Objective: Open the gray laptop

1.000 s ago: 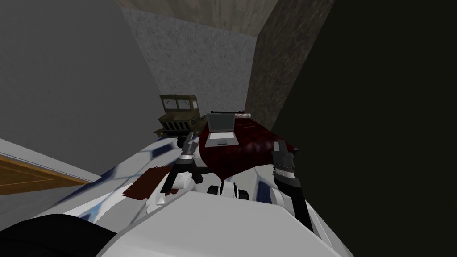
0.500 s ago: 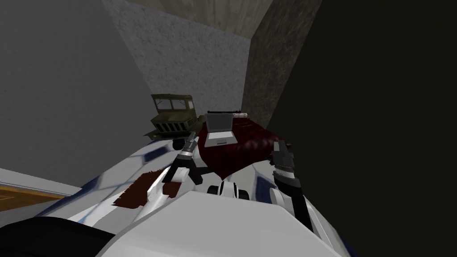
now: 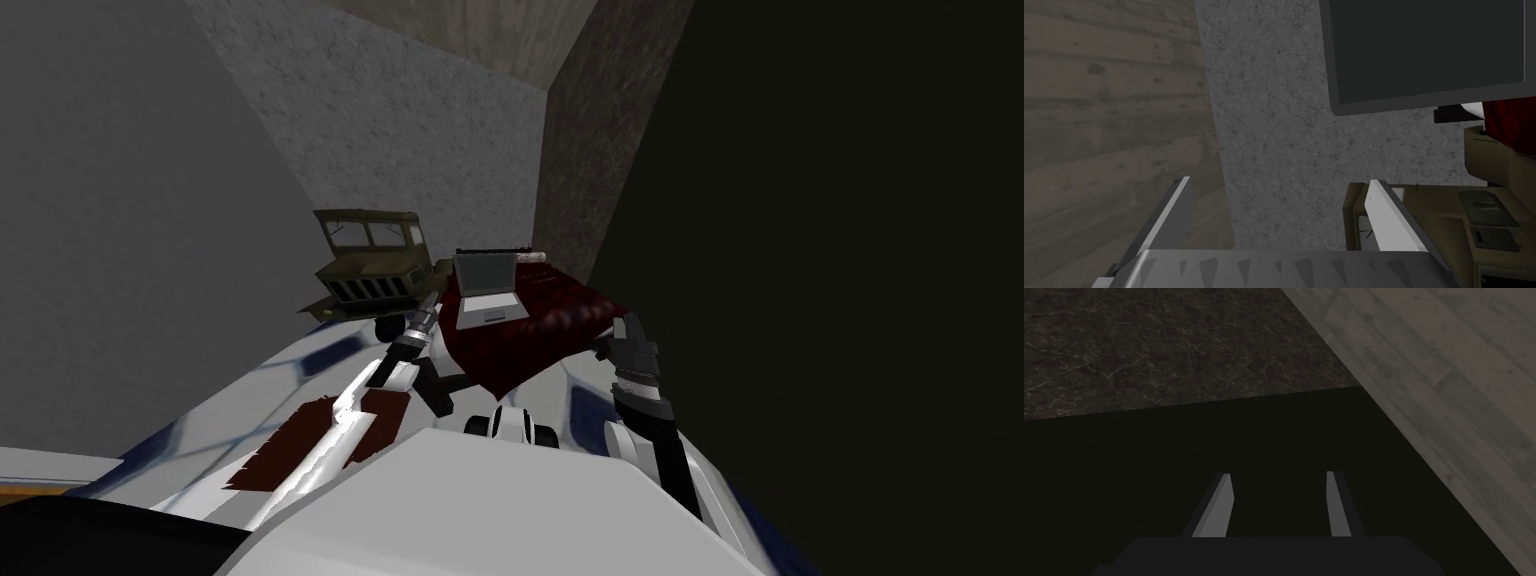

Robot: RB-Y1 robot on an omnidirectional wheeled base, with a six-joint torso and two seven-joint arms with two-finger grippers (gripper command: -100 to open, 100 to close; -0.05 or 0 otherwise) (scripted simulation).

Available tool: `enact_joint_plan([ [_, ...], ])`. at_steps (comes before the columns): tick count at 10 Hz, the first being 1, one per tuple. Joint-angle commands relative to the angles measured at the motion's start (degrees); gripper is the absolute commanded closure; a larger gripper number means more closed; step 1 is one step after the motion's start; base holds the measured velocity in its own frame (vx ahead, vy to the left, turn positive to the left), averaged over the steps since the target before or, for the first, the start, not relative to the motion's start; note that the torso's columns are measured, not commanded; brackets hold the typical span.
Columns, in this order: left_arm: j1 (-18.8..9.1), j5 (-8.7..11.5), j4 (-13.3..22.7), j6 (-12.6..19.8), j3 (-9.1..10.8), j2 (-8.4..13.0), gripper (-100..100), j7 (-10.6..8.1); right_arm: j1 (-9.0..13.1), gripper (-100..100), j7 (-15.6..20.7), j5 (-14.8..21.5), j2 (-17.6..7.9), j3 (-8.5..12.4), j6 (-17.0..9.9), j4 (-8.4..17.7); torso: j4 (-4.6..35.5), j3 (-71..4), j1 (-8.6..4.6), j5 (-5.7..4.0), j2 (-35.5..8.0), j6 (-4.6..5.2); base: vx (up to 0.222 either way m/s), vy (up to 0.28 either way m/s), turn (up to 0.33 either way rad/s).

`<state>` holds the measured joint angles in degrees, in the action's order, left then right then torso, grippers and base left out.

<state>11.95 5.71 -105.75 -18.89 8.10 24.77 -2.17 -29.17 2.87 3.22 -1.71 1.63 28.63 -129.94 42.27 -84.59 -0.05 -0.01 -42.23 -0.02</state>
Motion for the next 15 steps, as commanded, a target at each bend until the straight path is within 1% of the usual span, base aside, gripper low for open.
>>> enact_joint_plan([
  [1, -2.1, 0.0, 3.4, 1.3, 1.10, 2.8, -100, -0.22, 0.0, 0, 0.0, 0.0, 0.0, 0.0, 0.0, 0.0, 0.0, 0.0, 0.01, -0.01, 0.0, 0.04, -0.037, 0.036, -0.102],
  [2, -4.1, -0.1, 5.6, 2.3, 1.97, 5.2, -100, -0.35, 0.0, 0, 0.0, 0.0, 0.0, 0.0, 0.0, 0.0, 0.0, 0.0, -0.01, -0.01, 0.0, 0.00, -0.042, 0.040, -0.183],
  [3, -4.1, -0.1, 6.4, 2.3, 1.97, 5.2, -100, -0.35, 0.0, 0, 0.0, 0.0, 0.0, 0.0, 0.0, 0.0, 0.0, 0.0, 0.04, 0.00, -0.1, 0.04, -0.037, 0.040, -0.087],
  [4, -6.2, -0.2, 8.0, 3.4, 2.82, 7.6, -100, -0.50, 0.0, 0, 0.0, 0.0, 0.0, 0.0, 0.0, 0.0, 0.0, 0.0, 0.05, 0.01, 0.0, 0.00, -0.041, 0.037, -0.170],
  [5, -6.2, -0.2, 9.5, 3.4, 2.82, 7.6, -100, -0.50, 0.0, 0, 0.0, 0.0, 0.0, 0.0, 0.0, 0.0, 0.0, 0.0, 0.06, 0.01, -0.1, 0.04, -0.032, 0.039, -0.094],
  [6, -8.3, -0.3, 11.0, 4.5, 3.63, 9.9, -100, -0.67, 0.0, 0, 0.0, 0.0, 0.0, 0.0, 0.0, 0.0, 0.0, 0.0, 0.06, 0.02, 0.0, -0.01, -0.033, 0.048, -0.146],
  [7, -8.3, -0.3, 12.6, 4.5, 3.63, 9.9, -100, -0.67, 0.0, 0, 0.0, 0.0, 0.0, 0.0, 0.0, 0.0, 0.0, 0.0, 0.10, 0.02, 0.0, 0.03, -0.036, 0.038, -0.105],
  [8, -10.4, -0.3, 14.9, 5.6, 4.40, 12.2, -100, -0.84, 0.0, 0, 0.0, 0.0, 0.0, 0.0, 0.0, 0.0, 0.0, 0.0, 0.04, 0.01, 0.0, 0.00, -0.046, 0.033, -0.156],
  [9, -10.4, -0.3, 15.8, 5.6, 4.40, 12.2, -100, -0.84, 0.0, 0, 0.0, 0.0, 0.0, 0.0, 0.0, 0.0, 0.0, 0.0, 0.01, -0.01, -0.1, 0.04, -0.031, 0.029, -0.103],
  [10, -12.5, -0.4, 18.0, 6.8, 5.12, 14.5, -100, -1.04, 0.0, 0, 0.0, 0.0, 0.0, 0.0, 0.0, 0.0, 0.0, 0.0, 0.01, 0.00, 0.0, -0.01, -0.023, 0.035, -0.162],
  [11, -12.5, -0.4, 19.1, 6.8, 5.12, 14.5, -100, -1.04, 0.0, 0, 0.0, 0.0, 0.0, 0.0, 0.0, 0.0, 0.0, 0.0, 0.06, 0.00, 0.0, 0.04, -0.018, 0.028, -0.105],
  [12, -14.6, -0.5, 21.4, 7.9, 5.80, 16.7, -100, -1.25, 0.0, 0, 0.0, 0.0, 0.0, 0.0, 0.0, 0.0, 0.0, 0.0, 0.04, 0.02, 0.0, 0.00, -0.023, 0.017, -0.182],
  [13, -14.6, -0.5, 22.3, 7.9, 5.80, 16.7, -100, -1.25, 0.0, 0, 0.0, 0.0, 0.0, 0.0, 0.0, 0.0, 0.0, 0.0, 0.01, -0.01, 0.0, 0.05, -0.022, 0.019, -0.096],
  [14, -16.7, -0.6, 24.5, 9.0, 6.41, 18.9, -100, -1.47, 0.0, 0, 0.0, 0.0, 0.0, 0.0, 0.0, 0.0, 0.0, 0.0, 0.03, 0.01, 0.0, -0.01, -0.024, 0.017, -0.172],
  [15, -18.7, -0.6, 27.6, 10.2, 6.96, 21.0, -100, -1.72, 0.0, 0, 0.0, 0.0, 0.0, 0.0, 0.0, 0.0, 0.0, 0.0, 0.05, 0.00, -0.1, 0.04, -0.027, 0.026, -0.278],
])
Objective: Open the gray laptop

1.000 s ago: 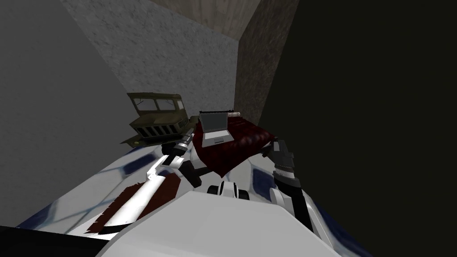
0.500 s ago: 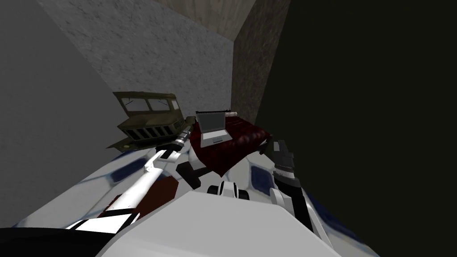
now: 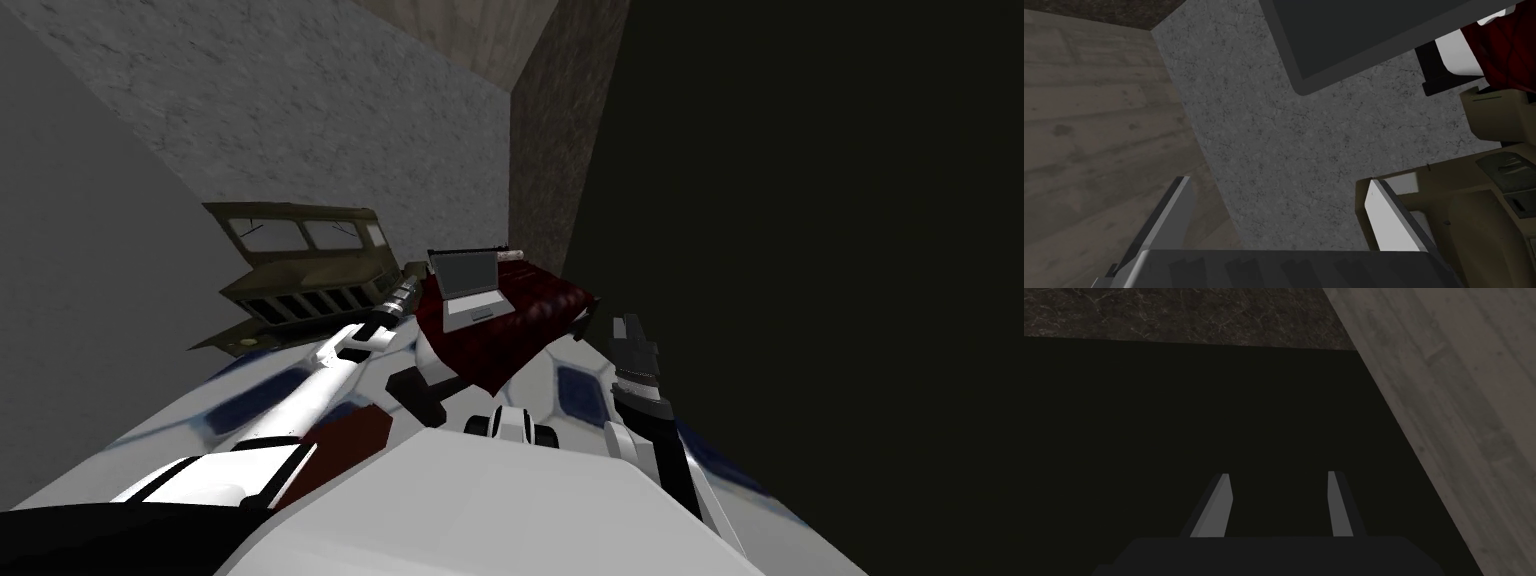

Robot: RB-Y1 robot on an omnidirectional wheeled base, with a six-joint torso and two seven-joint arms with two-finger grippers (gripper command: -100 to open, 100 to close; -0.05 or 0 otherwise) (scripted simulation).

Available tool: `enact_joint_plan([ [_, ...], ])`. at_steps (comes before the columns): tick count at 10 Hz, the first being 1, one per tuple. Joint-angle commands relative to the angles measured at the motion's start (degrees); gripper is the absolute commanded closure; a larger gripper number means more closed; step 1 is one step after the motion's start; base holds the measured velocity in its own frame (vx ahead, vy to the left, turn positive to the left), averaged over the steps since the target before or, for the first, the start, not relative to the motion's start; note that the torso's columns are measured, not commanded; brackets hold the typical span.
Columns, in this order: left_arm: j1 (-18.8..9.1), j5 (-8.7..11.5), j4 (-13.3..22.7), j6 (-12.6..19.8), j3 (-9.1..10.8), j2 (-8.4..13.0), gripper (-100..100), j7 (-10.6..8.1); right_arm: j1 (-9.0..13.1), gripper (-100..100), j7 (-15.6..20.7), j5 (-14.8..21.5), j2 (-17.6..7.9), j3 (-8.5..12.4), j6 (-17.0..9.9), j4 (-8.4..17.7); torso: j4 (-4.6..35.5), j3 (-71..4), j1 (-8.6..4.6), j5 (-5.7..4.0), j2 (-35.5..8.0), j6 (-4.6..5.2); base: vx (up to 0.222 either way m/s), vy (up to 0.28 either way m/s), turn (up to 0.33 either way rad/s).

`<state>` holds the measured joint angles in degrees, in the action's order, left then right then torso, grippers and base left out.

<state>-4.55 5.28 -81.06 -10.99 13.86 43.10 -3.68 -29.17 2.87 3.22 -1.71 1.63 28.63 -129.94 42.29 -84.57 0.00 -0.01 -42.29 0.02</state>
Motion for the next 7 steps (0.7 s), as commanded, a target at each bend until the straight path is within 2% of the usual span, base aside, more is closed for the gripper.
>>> enact_joint_plan([
  [1, -4.2, -0.3, 5.8, 3.4, 1.68, 4.6, -100, -0.47, 0.0, 0, 0.0, 0.0, 0.0, 0.0, 0.0, 0.0, 0.0, 0.0, 0.01, 0.01, 0.0, 0.01, -0.019, 0.031, -0.285],
  [2, -4.2, -0.3, 7.4, 3.4, 1.68, 4.6, -100, -0.47, 0.0, 0, 0.0, 0.0, 0.0, 0.0, 0.0, 0.0, 0.0, 0.0, 0.02, 0.02, 0.0, -0.02, -0.007, 0.021, -0.060],
  [4, -8.0, -0.4, 12.1, 5.6, 2.45, 8.3, -100, -1.02, 0.0, 0, 0.0, 0.0, 0.0, 0.0, 0.0, 0.0, 0.0, 0.0, -0.04, -0.01, 0.0, 0.00, 0.005, 0.006, -0.173],
  [5, -8.0, -0.4, 13.8, 5.6, 2.45, 8.3, -100, -1.02, 0.0, 0, 0.0, 0.0, 0.0, 0.0, 0.0, 0.0, 0.0, 0.0, -0.06, -0.01, 0.1, 0.01, 0.011, 0.006, -0.092],
  [6, -9.8, -0.5, 16.6, 6.7, 2.72, 9.9, -100, -1.30, 0.0, 0, 0.0, 0.0, 0.0, 0.0, 0.0, 0.0, 0.0, 0.0, -0.01, 0.02, 0.0, -0.07, 0.016, 0.001, -0.136],
  [7, -9.8, -0.5, 16.9, 6.7, 2.72, 9.9, -100, -1.30, 0.0, 0, 0.0, 0.0, 0.0, 0.0, 0.0, 0.0, 0.0, 0.0, -0.01, 0.00, 0.0, -0.01, 0.014, 0.002, -0.076],
])
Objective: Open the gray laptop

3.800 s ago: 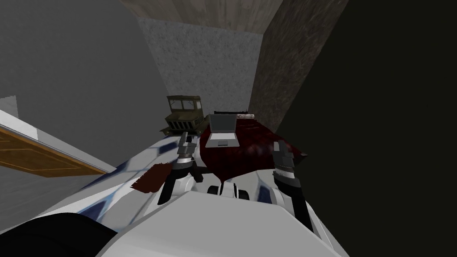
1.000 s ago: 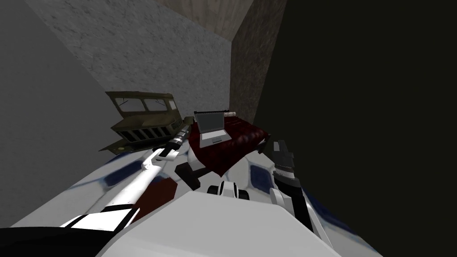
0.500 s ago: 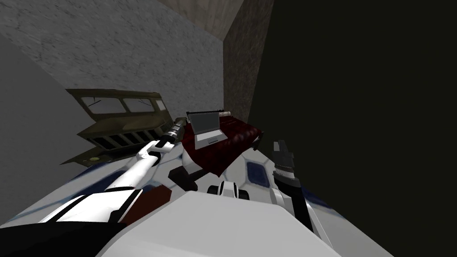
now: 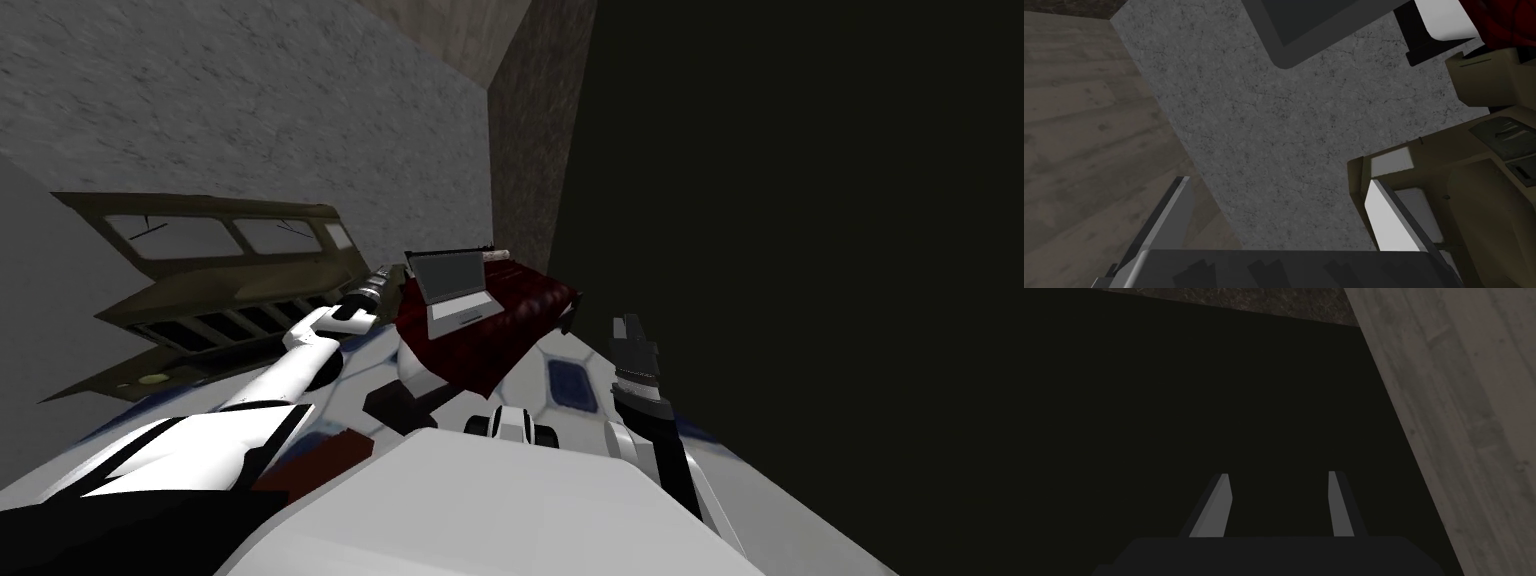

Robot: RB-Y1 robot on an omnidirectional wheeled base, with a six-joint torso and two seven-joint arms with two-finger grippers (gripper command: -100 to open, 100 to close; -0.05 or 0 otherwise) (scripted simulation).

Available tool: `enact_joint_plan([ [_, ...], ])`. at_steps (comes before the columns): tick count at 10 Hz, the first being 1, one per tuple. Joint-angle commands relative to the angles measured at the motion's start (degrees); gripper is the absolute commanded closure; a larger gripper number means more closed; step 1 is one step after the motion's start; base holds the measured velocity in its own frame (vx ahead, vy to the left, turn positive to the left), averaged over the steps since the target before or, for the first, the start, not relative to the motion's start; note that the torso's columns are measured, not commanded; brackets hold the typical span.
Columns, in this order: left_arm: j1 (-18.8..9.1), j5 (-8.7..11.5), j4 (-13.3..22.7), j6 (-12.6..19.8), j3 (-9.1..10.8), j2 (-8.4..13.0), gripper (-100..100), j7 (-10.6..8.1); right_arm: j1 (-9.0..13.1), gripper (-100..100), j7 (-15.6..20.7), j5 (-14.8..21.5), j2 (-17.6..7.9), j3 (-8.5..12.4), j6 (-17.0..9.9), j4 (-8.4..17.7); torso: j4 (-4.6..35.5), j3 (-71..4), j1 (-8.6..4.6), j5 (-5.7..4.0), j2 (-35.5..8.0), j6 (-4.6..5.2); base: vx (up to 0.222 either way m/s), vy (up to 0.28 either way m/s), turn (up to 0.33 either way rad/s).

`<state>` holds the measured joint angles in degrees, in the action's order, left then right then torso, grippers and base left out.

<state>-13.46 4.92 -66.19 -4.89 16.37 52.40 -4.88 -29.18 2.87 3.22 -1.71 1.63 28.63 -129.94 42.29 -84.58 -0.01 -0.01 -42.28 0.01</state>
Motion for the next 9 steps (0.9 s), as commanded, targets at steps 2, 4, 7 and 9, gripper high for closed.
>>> enact_joint_plan([
  [2, -2.6, -0.2, 5.1, 1.6, 0.42, 2.2, -100, -0.39, 0.0, 0, 0.0, 0.0, 0.0, 0.0, 0.0, 0.0, 0.0, 0.0, -0.02, -0.01, 0.0, 0.01, 0.019, -0.004, -0.106],
  [4, -4.2, -0.2, 7.6, 2.6, 0.57, 3.6, -100, -0.68, 0.0, 0, 0.0, 0.0, 0.0, 0.0, 0.0, 0.0, 0.0, 0.0, 0.00, 0.00, 0.0, 0.01, 0.024, -0.005, -0.102],
  [7, -5.7, -0.3, 10.9, 3.6, 0.67, 4.8, -100, -0.98, 0.0, 0, 0.0, 0.0, 0.0, 0.0, 0.0, 0.0, 0.0, 0.0, 0.01, 0.00, 0.0, 0.01, 0.017, -0.002, -0.064],
  [9, -7.2, -0.3, 13.6, 4.5, 0.71, 6.0, -100, -1.27, 0.0, 0, 0.0, 0.0, 0.0, 0.0, 0.0, 0.0, 0.0, 0.0, -0.02, -0.01, 0.1, 0.02, 0.038, -0.007, -0.099],
])
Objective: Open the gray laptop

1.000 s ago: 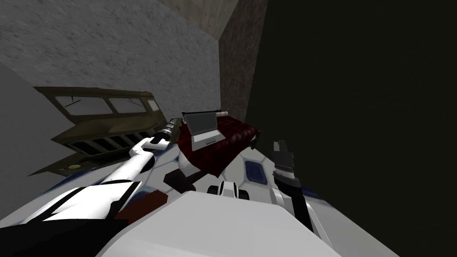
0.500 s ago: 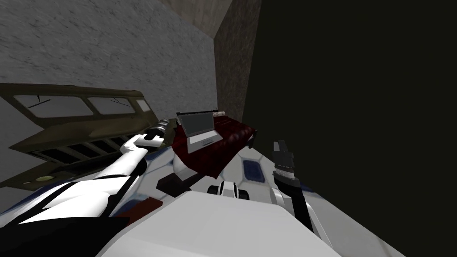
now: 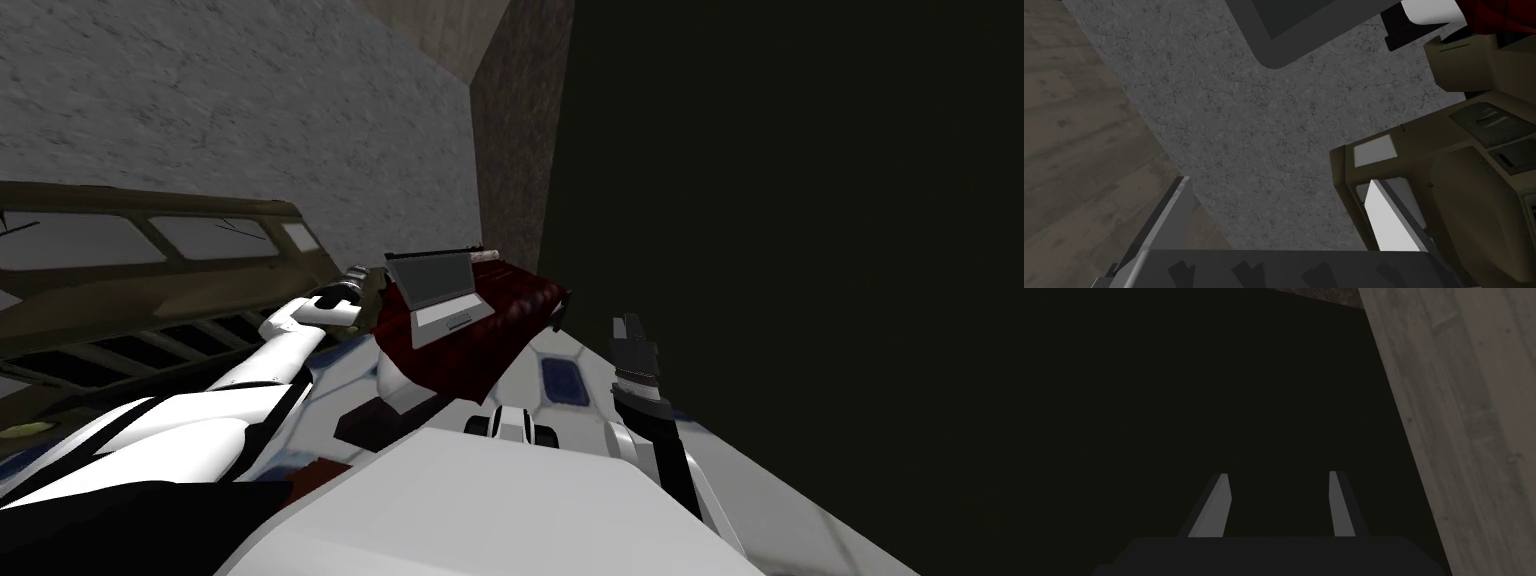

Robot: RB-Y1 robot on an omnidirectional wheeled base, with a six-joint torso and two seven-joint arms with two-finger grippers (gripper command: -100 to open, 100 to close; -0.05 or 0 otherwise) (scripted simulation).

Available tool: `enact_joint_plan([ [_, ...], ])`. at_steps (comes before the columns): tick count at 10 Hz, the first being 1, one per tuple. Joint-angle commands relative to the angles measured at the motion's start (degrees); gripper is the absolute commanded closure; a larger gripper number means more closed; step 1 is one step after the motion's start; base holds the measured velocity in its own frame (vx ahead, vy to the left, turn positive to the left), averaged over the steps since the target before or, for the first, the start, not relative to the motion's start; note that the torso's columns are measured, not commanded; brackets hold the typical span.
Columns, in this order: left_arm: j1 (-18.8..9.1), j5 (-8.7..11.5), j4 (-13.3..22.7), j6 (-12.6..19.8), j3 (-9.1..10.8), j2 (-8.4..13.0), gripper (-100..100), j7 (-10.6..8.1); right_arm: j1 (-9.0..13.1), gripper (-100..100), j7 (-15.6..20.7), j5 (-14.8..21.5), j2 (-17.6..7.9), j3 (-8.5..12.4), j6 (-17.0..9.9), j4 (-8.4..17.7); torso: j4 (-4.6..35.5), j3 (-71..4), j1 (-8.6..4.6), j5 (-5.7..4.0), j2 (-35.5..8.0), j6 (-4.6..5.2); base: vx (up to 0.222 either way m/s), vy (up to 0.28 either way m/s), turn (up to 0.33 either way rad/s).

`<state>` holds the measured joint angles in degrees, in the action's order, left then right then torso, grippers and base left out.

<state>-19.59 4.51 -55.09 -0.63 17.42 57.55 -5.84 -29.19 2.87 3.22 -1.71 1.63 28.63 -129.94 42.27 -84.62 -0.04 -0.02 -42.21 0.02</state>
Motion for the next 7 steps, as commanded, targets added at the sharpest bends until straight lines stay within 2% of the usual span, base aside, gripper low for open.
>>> enact_joint_plan([
  [1, -2.4, 0.1, 3.9, 1.1, -0.33, 1.9, -100, -0.61, 0.0, 0, 0.0, 0.0, 0.0, 0.0, 0.0, 0.0, 0.0, 0.0, 0.04, 0.02, 0.0, -0.06, 0.040, -0.010, -0.087],
  [3, -2.4, 0.1, 5.2, 1.1, -0.33, 1.9, -100, -0.61, 0.0, 0, 0.0, 0.0, 0.0, 0.0, 0.0, 0.0, 0.0, 0.1, 0.04, 0.03, -0.1, -0.04, 0.024, -0.006, -0.033],
  [4, -3.7, 0.0, 7.4, 2.0, -0.37, 2.9, -100, -0.90, 0.0, 0, 0.0, 0.0, 0.0, 0.0, 0.0, 0.0, 0.0, 0.1, 0.07, 0.03, -0.2, -0.05, 0.030, -0.003, -0.096],
  [5, -3.7, 0.0, 7.8, 2.0, -0.37, 2.9, -100, -0.90, 0.0, 0, 0.0, 0.0, 0.0, 0.0, 0.0, 0.0, 0.0, 0.1, 0.04, 0.01, -0.1, 0.01, 0.031, -0.004, -0.067],
  [6, -5.0, 0.0, 10.3, 2.8, -0.43, 3.8, -100, -1.19, 0.0, 0, 0.0, 0.0, 0.0, 0.0, 0.0, 0.0, 0.0, 0.0, 0.03, 0.02, -0.1, -0.03, 0.042, -0.009, -0.106],
  [7, -5.0, 0.0, 10.3, 2.8, -0.43, 3.8, -100, -1.19, 0.0, 0, 0.0, 0.0, 0.0, 0.0, 0.0, 0.0, 0.0, 0.0, 0.02, 0.01, 0.0, -0.01, 0.038, -0.008, -0.053],
])
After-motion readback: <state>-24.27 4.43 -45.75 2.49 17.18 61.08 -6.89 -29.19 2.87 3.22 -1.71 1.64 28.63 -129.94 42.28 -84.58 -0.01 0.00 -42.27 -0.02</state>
